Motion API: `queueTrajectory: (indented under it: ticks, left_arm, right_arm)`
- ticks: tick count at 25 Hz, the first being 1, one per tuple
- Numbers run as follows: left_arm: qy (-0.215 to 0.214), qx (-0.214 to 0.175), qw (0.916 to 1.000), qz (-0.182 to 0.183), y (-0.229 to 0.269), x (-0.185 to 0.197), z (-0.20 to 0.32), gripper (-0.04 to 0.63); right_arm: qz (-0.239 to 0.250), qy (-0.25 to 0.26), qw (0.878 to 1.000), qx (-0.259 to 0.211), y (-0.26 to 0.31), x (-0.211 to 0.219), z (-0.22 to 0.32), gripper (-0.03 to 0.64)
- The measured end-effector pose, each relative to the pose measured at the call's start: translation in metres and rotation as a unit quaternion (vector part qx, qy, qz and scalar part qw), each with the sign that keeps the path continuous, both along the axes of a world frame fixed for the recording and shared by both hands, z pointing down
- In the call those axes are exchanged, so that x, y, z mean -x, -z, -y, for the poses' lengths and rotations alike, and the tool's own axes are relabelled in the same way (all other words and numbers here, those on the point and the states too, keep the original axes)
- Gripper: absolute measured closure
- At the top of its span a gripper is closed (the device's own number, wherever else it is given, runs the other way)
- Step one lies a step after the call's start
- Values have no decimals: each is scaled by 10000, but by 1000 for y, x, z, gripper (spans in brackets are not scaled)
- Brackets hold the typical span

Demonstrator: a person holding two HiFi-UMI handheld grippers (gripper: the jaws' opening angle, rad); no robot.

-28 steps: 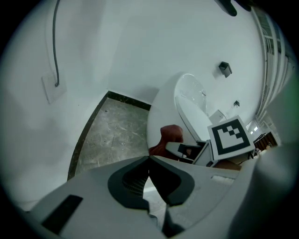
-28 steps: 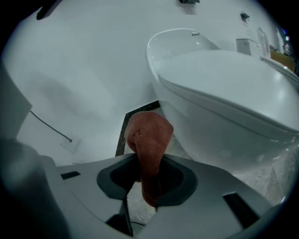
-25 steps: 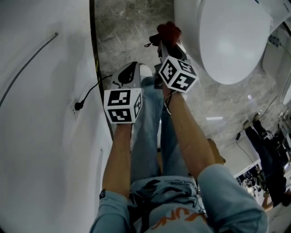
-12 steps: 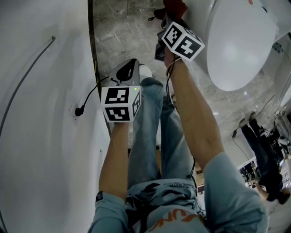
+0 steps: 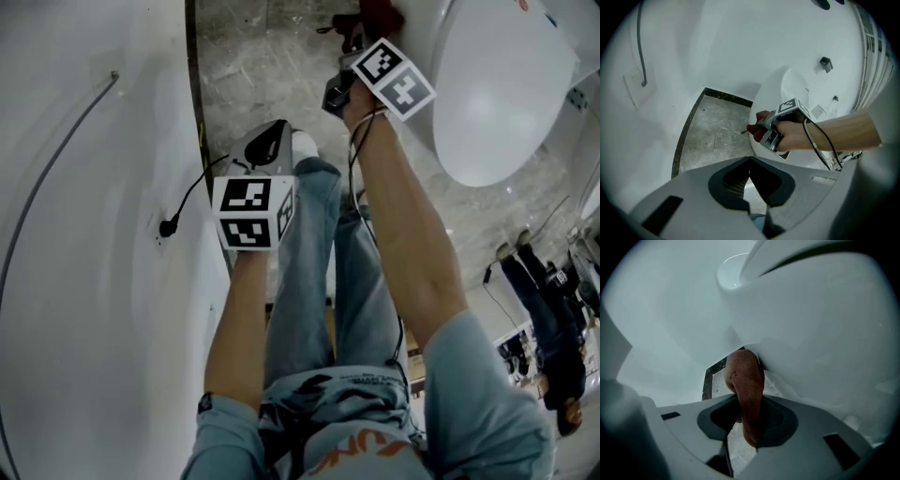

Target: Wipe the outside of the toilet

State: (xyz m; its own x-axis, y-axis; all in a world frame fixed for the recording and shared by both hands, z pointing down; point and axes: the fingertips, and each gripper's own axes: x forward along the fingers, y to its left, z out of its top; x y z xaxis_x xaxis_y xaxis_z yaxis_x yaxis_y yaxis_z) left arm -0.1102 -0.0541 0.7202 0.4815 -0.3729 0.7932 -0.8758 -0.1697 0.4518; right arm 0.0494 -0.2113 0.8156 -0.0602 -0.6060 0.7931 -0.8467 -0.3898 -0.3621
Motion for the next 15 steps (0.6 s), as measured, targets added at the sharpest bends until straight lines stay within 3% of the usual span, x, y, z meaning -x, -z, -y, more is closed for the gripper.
queueTrajectory:
  ticks: [10,15]
  left_arm:
    - [-6,-34,10000,61,-3,-6,-11,592]
    - [95,33,9999,55,-6,-16,-21,592]
  right_arm:
    - [57,72,10000,38,1,-4,-40,514]
    - [328,-94,9994,-12,11,-7,-52,512]
